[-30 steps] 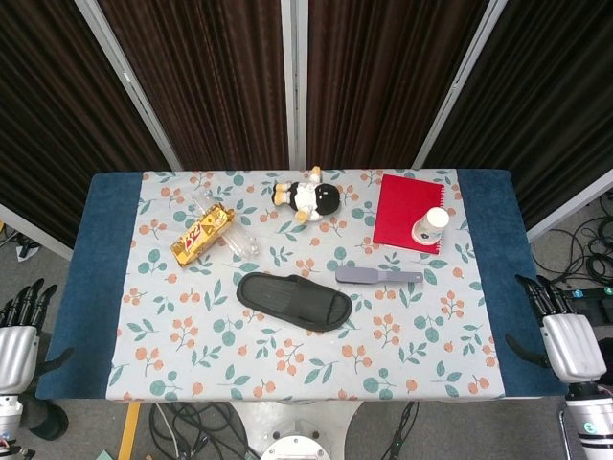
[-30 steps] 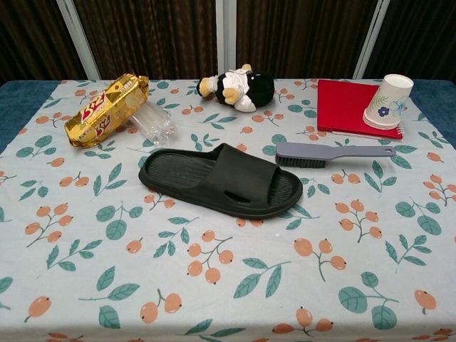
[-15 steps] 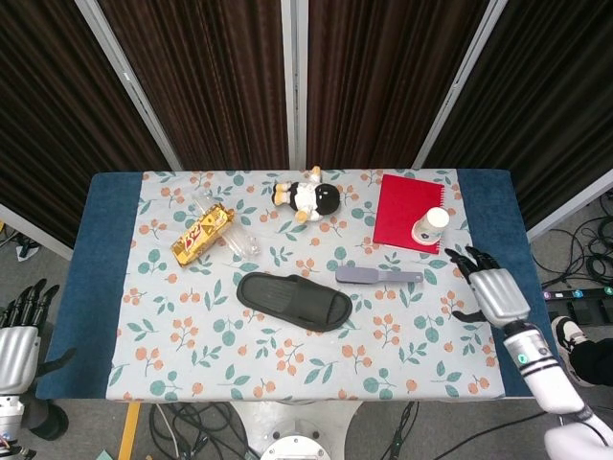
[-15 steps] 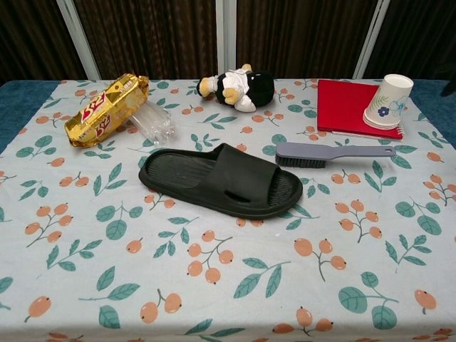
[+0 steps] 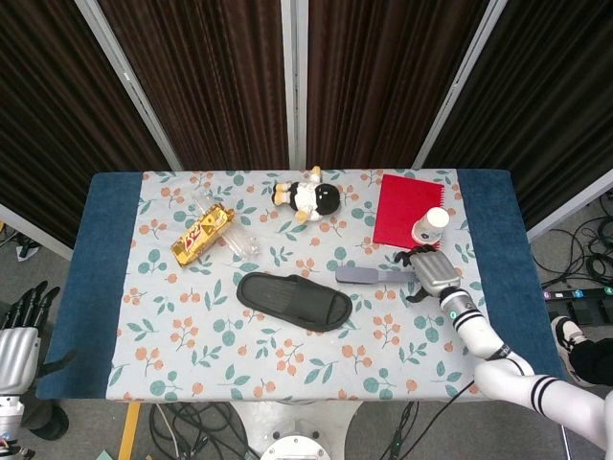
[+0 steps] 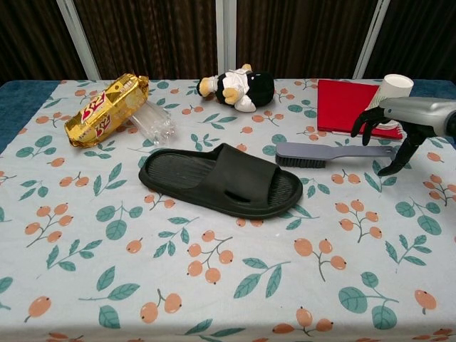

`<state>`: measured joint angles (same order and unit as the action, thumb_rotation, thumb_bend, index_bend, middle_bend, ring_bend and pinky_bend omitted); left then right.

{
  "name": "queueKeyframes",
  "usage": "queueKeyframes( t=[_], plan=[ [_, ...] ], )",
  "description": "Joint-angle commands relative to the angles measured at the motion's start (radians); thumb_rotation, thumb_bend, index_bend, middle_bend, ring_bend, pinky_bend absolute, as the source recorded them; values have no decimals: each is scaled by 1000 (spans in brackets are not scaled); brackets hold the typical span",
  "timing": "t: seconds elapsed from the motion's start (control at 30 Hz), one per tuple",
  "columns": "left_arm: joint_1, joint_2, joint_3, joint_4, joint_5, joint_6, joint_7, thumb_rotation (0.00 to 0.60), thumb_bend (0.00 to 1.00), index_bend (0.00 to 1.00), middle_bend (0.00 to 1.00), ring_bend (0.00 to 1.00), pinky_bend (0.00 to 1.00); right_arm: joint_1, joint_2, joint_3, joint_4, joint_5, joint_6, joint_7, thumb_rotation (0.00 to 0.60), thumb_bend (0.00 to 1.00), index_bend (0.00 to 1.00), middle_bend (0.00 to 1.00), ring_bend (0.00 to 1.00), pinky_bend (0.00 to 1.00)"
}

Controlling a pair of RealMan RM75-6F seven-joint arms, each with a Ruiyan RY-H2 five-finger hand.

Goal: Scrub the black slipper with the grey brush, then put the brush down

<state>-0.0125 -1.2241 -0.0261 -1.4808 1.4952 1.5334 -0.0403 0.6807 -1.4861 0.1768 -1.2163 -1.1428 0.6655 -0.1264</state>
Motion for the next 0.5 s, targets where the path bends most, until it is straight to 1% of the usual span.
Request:
queueKeyframes(
  t=[0.03,0.1,0.27,0.37,0.5],
  plan=[
    [-1,-1,0,4,0,-2,-7,600,179,129,130,34,147,16,-16,-3,16,14,-15,-5,600,0,345,389,240,233],
    [0,-3,-2,7,-3,-1,-10,600,179,129,130,34,148,23,-19,-4,21,21,-21,-3,600,2,390,433,296,318],
    [-1,-6,-3,12,-6,-4,-16,600,180,129,130,34,148,34,-17,-6,28,45,-34,1,600,24,431,478,354,404],
    [-1,-7,-4,14,-6,-5,-17,600,180,129,130,34,148,39,-17,-10,32,56,-45,5,600,26,439,492,377,433],
    [-1,-9,-3,15,-7,-6,-16,600,180,129,130,34,148,50,-27,-17,44,69,-63,8,600,29,442,496,385,440]
  ],
)
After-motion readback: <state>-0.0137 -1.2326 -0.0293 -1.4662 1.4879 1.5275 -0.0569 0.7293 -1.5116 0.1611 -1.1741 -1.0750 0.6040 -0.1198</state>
